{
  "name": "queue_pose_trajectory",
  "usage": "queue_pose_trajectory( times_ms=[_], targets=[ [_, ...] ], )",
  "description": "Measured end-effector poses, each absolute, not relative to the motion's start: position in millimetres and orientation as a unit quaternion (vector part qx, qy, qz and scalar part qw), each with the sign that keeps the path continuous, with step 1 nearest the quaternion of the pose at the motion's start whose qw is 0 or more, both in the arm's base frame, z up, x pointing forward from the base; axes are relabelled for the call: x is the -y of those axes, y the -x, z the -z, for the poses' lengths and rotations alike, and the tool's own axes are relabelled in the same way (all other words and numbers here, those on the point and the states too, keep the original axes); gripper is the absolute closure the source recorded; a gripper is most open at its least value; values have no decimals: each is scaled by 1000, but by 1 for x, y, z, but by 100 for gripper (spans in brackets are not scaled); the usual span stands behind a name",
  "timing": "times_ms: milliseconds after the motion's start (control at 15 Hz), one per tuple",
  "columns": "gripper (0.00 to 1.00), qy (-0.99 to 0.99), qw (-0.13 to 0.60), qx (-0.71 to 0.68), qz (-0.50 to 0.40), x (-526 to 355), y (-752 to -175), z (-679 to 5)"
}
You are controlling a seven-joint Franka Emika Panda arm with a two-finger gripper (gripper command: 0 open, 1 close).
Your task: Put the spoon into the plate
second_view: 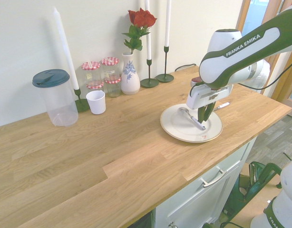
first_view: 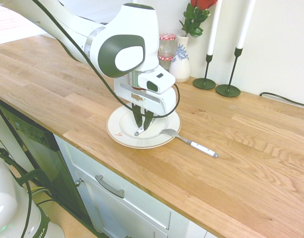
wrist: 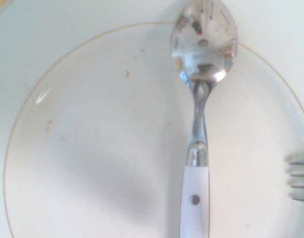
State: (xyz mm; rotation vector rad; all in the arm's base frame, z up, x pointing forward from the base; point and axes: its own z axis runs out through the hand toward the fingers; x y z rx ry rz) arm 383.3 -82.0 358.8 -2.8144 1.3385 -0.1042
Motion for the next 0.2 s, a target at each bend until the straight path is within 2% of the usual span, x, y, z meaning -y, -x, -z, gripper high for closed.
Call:
queue_pose_trajectory(
  times_ms=[200],
  targets=[
    [0, 913, 15, -406, 40, 70, -375, -398]
  ],
)
